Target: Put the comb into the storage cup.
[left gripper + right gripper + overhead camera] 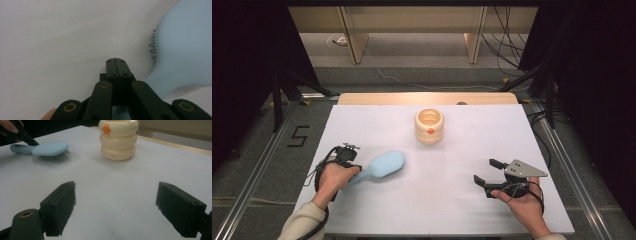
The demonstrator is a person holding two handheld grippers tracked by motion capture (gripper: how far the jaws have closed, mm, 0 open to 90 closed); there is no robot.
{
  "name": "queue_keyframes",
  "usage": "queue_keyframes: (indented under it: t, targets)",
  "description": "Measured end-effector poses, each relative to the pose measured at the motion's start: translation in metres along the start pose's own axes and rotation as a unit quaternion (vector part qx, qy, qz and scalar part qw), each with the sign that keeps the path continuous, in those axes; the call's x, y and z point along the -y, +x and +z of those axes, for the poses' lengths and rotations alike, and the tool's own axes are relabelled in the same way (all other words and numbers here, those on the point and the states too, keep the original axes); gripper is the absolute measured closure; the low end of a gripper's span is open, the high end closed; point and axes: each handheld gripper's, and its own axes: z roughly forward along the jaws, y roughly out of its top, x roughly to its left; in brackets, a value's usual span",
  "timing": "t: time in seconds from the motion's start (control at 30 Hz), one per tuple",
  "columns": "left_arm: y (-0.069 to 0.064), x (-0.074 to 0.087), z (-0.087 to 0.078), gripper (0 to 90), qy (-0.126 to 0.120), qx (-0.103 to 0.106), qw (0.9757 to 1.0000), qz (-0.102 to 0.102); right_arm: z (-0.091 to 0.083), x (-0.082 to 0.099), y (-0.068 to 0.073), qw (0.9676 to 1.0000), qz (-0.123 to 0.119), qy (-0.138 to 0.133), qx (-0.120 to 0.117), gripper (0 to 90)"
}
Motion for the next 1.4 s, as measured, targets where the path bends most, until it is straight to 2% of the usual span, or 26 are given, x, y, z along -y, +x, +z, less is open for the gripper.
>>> queue_keyframes:
  t: [0.23,0.3,0.57,0.87,1.3,1.4]
  targets:
    - [-0.005,0.003,-0.002,89.9,0.007,0.004,1.0000,0.005,0.000,0.000,0.000,1.0000,0.000,0.000,0.000,17.2]
    - [-0.008,0.005,-0.004,89.9,0.012,0.008,0.9998,0.013,0.000,0.000,0.000,1.0000,0.001,-0.001,0.001,17.2]
    - [-0.015,0.010,-0.006,89.9,0.017,0.012,0.9995,0.024,-0.001,0.000,0.000,1.0000,0.001,-0.002,0.000,17.2]
    - [-0.017,0.010,-0.007,89.9,0.019,0.013,0.9994,0.027,-0.001,0.000,0.000,1.0000,0.001,-0.001,0.000,17.2]
    - [-0.014,0.012,-0.008,89.8,0.020,0.024,0.9993,0.019,-0.001,0.000,0.000,1.0000,0.002,-0.002,0.000,17.2]
    - [-0.009,0.011,-0.014,88.1,0.008,0.023,0.9996,0.012,-0.002,-0.001,0.000,1.0000,0.002,-0.004,0.000,17.2]
